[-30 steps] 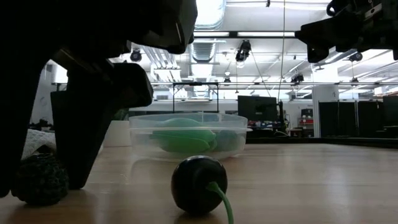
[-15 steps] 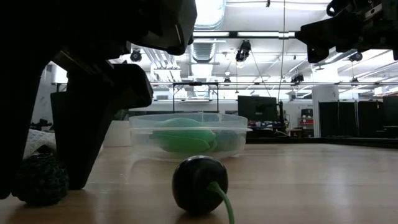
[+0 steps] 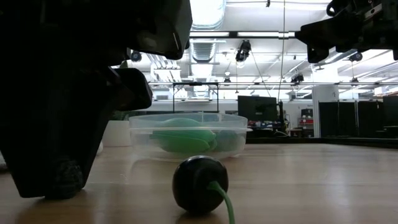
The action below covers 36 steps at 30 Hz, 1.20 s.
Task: Pick and placing Produce into tupperware
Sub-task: Put the blackberry into the transparent bin
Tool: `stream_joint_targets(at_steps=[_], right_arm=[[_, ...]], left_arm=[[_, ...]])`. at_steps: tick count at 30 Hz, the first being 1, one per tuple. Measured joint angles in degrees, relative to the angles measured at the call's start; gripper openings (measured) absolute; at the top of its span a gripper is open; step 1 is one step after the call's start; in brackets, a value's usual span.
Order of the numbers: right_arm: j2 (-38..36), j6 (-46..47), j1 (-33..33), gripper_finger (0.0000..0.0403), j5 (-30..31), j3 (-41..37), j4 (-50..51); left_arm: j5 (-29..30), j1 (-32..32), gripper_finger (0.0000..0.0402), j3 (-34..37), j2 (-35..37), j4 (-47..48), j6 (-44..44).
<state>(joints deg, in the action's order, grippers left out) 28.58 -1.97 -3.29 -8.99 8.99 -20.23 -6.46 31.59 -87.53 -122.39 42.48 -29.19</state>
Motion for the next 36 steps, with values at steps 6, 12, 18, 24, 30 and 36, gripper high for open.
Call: stream_joint_targets(at_steps=[6,12,18,24,30,36], right_arm=[[0.0,0.0,0.0,0.0088,0.0,0.0,0.0],[0.0,0.0,0.0,0.0079,0.0,0.0,0.0],[0.0,0.0,0.0,0.0073,0.0,0.0,0.0],[0.0,0.0,0.0,0.0079,0.0,0.0,0.0],[0.0,0.0,0.0,0.0086,0.0,0.0,0.2],[0.0,0.2,0.0,0.0083,0.0,0.0,0.3]], left_arm=[[-0.3,0.0,0.0069,0.0,0.0,0.0,1.3],[-0.3,0.0,0.0069,-0.2,0.2,0.2,1.5],[-0.2,0.0,0.0069,-0.6,2.0,0.6,1.6],[-1.0,0.2,0.0068,-0.2,5.3,2.1,1.1],[1.0,-0.1,0.0068,-0.3,8.0,4.3,1.1],[5.2,-2.1,0.0068,-1.7,9.6,9.6,5.3]])
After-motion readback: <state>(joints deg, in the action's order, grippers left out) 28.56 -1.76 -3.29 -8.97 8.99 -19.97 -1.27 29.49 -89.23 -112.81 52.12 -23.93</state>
